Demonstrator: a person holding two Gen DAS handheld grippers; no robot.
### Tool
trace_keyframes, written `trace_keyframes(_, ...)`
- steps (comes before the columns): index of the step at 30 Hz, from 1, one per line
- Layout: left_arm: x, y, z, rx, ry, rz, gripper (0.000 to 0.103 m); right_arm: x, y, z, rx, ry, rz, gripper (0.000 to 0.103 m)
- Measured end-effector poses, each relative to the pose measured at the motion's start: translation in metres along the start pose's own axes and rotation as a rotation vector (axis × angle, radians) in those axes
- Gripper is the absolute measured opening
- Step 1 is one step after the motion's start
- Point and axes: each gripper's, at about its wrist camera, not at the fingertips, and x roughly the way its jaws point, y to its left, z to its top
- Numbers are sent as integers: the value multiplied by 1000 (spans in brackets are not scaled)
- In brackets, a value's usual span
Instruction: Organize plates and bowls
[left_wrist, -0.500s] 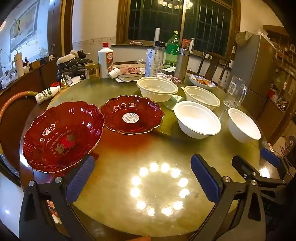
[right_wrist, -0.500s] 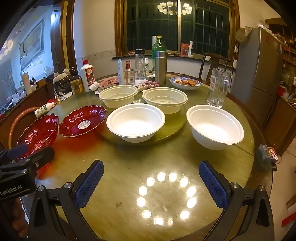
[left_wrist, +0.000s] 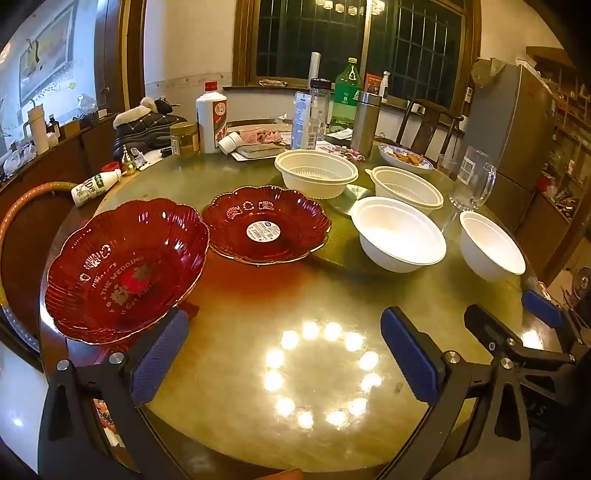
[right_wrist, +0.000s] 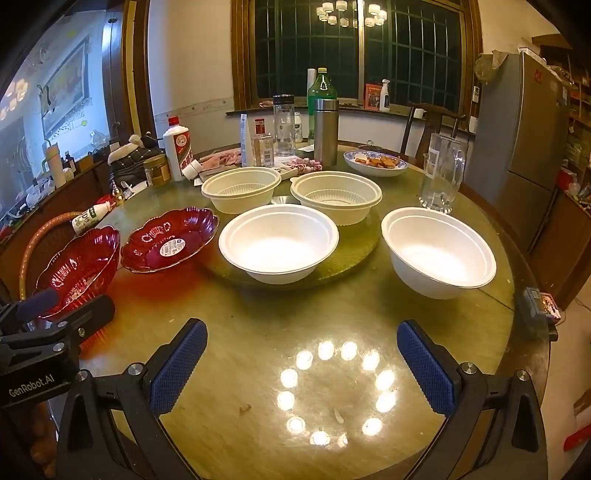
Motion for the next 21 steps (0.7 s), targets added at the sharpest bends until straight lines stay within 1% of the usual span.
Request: trace_keyframes(21,2,0,-5,-1,6,8,103,-4,0,1,0,-2,2,103)
